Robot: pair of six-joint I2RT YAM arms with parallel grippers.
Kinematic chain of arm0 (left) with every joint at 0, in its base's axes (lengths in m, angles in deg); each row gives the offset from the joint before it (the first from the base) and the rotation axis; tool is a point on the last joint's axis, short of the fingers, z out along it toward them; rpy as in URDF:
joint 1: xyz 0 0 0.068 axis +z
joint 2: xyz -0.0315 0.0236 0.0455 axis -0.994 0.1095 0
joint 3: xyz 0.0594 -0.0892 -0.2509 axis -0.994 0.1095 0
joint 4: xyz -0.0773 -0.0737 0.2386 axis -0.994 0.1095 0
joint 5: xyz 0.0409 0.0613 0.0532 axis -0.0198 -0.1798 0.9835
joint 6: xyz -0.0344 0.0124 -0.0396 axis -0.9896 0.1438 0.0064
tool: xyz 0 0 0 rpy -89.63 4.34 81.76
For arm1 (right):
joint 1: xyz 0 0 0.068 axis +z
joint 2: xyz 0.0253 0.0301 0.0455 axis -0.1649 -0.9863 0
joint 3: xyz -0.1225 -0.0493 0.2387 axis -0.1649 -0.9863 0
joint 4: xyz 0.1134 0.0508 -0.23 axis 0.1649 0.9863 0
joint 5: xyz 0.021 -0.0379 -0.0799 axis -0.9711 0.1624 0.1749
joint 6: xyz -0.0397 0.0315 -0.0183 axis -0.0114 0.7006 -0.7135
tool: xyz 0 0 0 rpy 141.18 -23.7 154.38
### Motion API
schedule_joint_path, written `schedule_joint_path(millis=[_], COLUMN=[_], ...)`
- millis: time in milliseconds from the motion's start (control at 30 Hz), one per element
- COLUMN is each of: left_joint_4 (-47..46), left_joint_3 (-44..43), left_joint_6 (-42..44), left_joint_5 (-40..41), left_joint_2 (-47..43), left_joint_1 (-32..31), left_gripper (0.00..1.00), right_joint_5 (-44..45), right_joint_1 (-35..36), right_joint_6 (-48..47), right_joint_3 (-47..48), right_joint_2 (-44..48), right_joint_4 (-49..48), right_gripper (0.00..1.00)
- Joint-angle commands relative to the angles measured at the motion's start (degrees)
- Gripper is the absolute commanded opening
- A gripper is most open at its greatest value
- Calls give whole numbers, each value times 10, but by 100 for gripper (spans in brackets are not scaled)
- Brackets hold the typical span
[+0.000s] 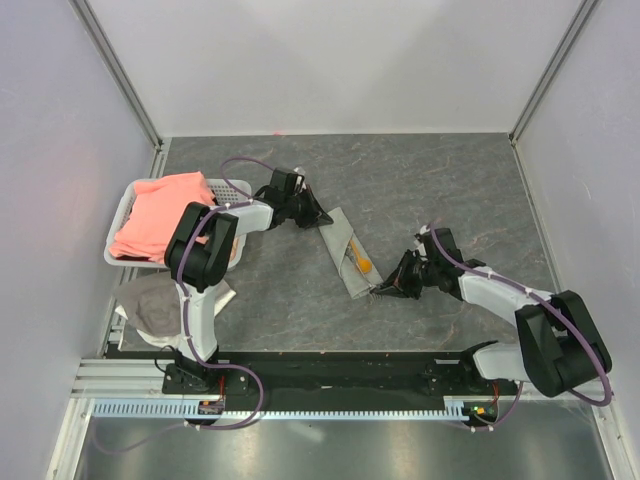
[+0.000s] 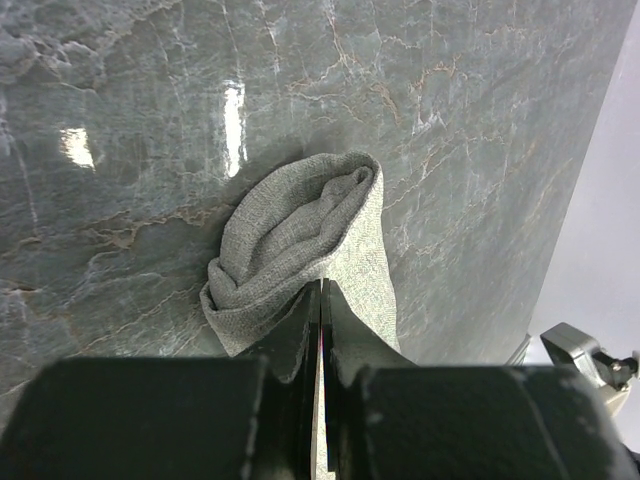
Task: Fold the napkin into a case and place the utensils inside
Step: Insert the fork into the folded napkin.
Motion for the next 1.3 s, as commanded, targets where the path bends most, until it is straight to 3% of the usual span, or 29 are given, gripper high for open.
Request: schedule_joint_path(millis=[0,933,1000,1033,1100,1133,1167,1267], left_joint_4=[-2,-3,-1,0,0,0,0,3], left_joint_3=[-10,-1,-2,0,4,10,13,24], left_joint_6=[23,26,26,26,26,26,26,26], left_joint_5=[10,7,5,5,7,8,10,11], left_joint_2=[4,-14,-22,-26,-38,-55,-66,-107], left_joint_1=[-8,-9,-9,-9,-9,-9,-9,-9], left_gripper=[5,3,3,4,11,15,26,41], right_joint_5=[-18,-5,-5,-1,0,2,2,15], right_joint_1=[-1,34,35,35,35,36,34,35], right_joint_6=[18,70,64,55,44,40,33,9], right_joint_3=[42,133,137,138,139,139,138,138], right_joint_2=[-22,-195,-194,-192,-184,-180,-170,-147], right_joint_4=[-39,-181,-172,-165,-150,-143,-139,-108], right_gripper=[0,0,6,14,21,28,30,43])
